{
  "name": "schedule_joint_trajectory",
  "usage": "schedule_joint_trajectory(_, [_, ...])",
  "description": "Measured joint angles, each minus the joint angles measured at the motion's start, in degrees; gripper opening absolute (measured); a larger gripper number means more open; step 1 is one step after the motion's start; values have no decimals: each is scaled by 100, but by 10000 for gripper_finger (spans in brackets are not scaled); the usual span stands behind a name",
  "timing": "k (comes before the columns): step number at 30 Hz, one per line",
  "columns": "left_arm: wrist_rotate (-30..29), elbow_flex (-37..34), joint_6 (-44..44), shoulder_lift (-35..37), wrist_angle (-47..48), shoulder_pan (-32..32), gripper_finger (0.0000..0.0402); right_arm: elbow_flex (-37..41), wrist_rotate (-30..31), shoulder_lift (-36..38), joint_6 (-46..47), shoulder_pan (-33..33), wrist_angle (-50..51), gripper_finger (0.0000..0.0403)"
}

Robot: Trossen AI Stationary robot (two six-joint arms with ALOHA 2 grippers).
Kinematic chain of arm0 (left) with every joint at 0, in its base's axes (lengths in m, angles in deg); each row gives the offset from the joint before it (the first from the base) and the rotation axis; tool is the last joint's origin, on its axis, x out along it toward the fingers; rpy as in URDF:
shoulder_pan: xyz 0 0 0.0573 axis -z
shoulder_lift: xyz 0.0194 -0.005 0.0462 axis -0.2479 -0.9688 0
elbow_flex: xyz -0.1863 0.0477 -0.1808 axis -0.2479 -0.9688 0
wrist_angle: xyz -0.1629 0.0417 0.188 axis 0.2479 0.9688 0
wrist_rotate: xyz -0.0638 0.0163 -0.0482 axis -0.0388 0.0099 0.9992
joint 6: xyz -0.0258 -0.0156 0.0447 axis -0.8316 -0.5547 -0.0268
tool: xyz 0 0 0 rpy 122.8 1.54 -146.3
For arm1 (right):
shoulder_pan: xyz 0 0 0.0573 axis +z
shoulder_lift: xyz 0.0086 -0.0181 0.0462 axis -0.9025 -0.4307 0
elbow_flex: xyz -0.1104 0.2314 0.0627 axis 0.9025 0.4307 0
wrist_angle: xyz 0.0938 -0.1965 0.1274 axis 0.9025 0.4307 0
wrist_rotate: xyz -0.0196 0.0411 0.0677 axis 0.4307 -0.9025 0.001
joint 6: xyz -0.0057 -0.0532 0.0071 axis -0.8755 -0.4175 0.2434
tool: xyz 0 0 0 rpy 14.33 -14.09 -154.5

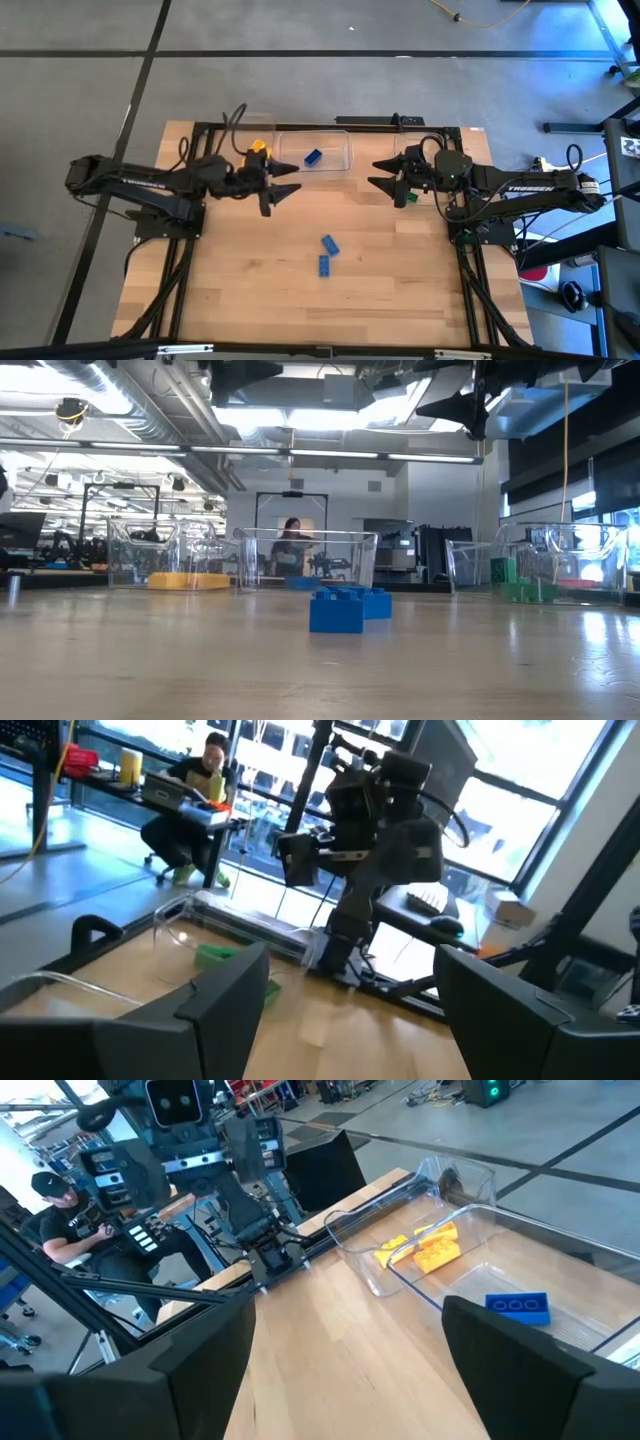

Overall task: Sort & place blocks by color
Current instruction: Put the top blue game piece into the middle transparent bin

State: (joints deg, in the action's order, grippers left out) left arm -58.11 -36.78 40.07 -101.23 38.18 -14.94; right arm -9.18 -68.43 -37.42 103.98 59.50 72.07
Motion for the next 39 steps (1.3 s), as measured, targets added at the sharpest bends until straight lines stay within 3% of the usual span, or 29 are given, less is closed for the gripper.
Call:
schedule_joint_trajectory(18, [7,-20,122,42,-84,-2,273,0,-3,0,152,0,39,323])
schedule_joint_trajectory(25, [8,-20,141,40,-69,-2,273,-4,-249,-149,1179,21,1298,323])
schedule_joint_trajectory(30, [10,-20,145,40,-64,-2,273,-557,-733,-1029,1675,577,2172,323])
schedule_joint_trajectory(35, [10,-20,147,40,-56,-2,273,-1667,-116,-2476,2204,1301,3307,323])
schedule_joint_trajectory(39, [12,-20,147,40,-37,-50,273,-2502,207,-3679,2883,1663,3570,323])
